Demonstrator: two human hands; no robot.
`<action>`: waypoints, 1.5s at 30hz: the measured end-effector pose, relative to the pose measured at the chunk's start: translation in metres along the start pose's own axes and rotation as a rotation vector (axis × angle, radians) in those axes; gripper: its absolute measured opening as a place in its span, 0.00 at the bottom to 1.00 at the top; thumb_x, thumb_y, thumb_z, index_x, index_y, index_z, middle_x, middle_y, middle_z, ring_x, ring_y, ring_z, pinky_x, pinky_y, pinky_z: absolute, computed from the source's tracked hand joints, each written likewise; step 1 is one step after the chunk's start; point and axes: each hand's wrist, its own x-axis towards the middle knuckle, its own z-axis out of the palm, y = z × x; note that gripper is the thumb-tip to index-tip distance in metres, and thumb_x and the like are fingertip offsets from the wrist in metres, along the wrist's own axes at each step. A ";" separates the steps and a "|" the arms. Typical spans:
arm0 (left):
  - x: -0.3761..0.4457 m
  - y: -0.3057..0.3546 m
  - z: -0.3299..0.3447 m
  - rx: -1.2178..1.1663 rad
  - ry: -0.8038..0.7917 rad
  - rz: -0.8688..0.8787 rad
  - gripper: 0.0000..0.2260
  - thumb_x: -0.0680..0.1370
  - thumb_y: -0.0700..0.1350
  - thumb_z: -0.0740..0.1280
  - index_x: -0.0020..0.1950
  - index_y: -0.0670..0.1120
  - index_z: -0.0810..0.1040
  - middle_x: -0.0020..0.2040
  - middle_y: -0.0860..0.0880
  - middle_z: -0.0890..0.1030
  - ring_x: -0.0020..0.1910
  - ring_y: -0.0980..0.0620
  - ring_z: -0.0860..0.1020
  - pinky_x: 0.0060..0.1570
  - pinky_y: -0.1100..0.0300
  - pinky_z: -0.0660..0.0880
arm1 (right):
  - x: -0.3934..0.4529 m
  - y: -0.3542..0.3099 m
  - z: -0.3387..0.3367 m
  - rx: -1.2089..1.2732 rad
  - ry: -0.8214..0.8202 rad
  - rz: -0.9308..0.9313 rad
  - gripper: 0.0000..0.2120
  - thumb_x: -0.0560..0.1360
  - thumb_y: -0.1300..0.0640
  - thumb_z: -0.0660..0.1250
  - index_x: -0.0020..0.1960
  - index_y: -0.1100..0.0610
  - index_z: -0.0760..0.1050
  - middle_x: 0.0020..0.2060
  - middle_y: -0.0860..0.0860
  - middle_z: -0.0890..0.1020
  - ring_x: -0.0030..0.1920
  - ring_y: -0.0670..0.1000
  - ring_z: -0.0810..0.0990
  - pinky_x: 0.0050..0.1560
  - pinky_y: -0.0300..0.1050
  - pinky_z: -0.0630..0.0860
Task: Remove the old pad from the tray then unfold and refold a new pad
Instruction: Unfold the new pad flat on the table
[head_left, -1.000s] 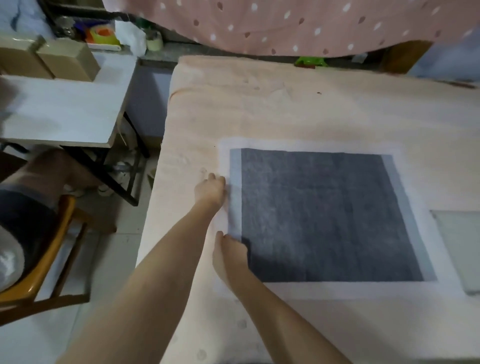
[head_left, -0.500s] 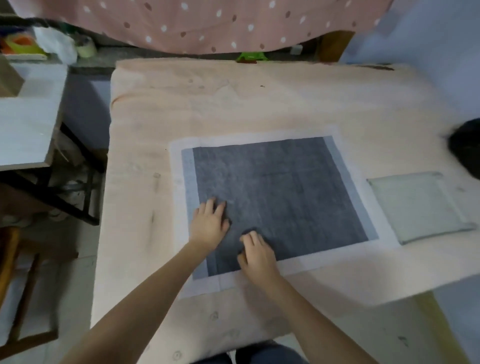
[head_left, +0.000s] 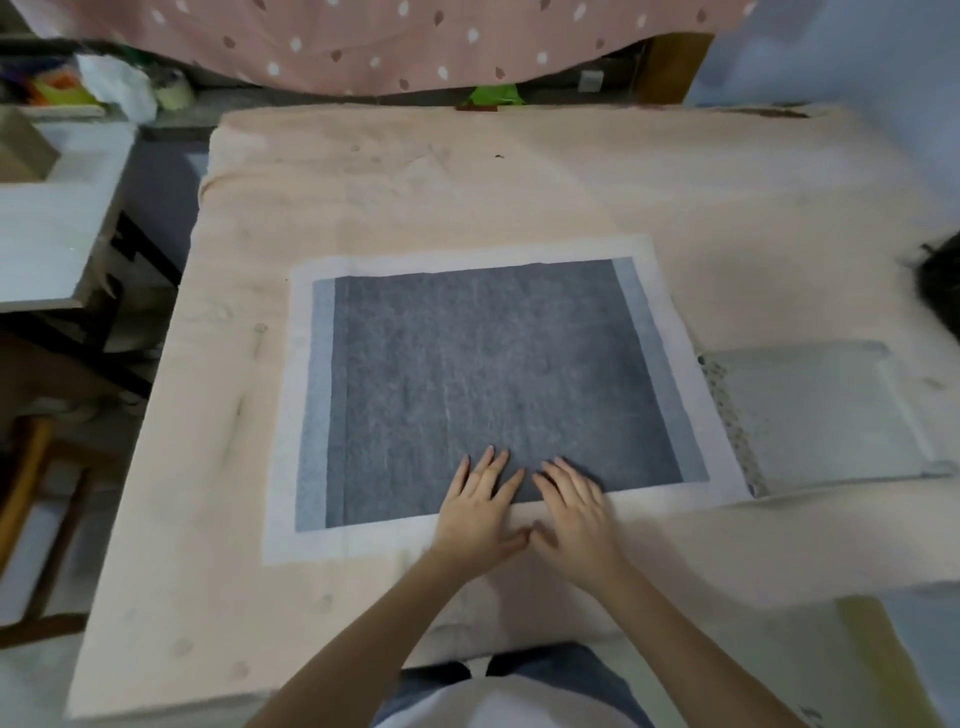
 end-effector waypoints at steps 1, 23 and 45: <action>0.001 0.005 0.002 -0.008 -0.007 -0.022 0.33 0.72 0.63 0.64 0.71 0.45 0.69 0.73 0.42 0.66 0.74 0.41 0.61 0.72 0.41 0.54 | -0.003 0.005 0.001 -0.019 -0.006 -0.025 0.30 0.57 0.53 0.79 0.57 0.61 0.80 0.58 0.57 0.81 0.60 0.57 0.79 0.56 0.56 0.76; -0.011 0.028 -0.014 0.126 0.095 -0.092 0.20 0.73 0.39 0.56 0.63 0.44 0.78 0.63 0.46 0.78 0.63 0.48 0.76 0.61 0.52 0.74 | -0.001 0.039 0.006 -0.022 0.048 -0.163 0.25 0.60 0.62 0.79 0.56 0.58 0.81 0.59 0.54 0.81 0.59 0.54 0.80 0.54 0.52 0.77; -0.094 -0.052 -0.029 0.200 0.280 -0.323 0.22 0.71 0.39 0.53 0.56 0.39 0.82 0.57 0.43 0.82 0.54 0.44 0.81 0.55 0.54 0.76 | -0.032 0.120 -0.004 -0.002 0.171 -0.002 0.10 0.71 0.66 0.68 0.52 0.63 0.83 0.53 0.56 0.83 0.54 0.57 0.82 0.58 0.41 0.67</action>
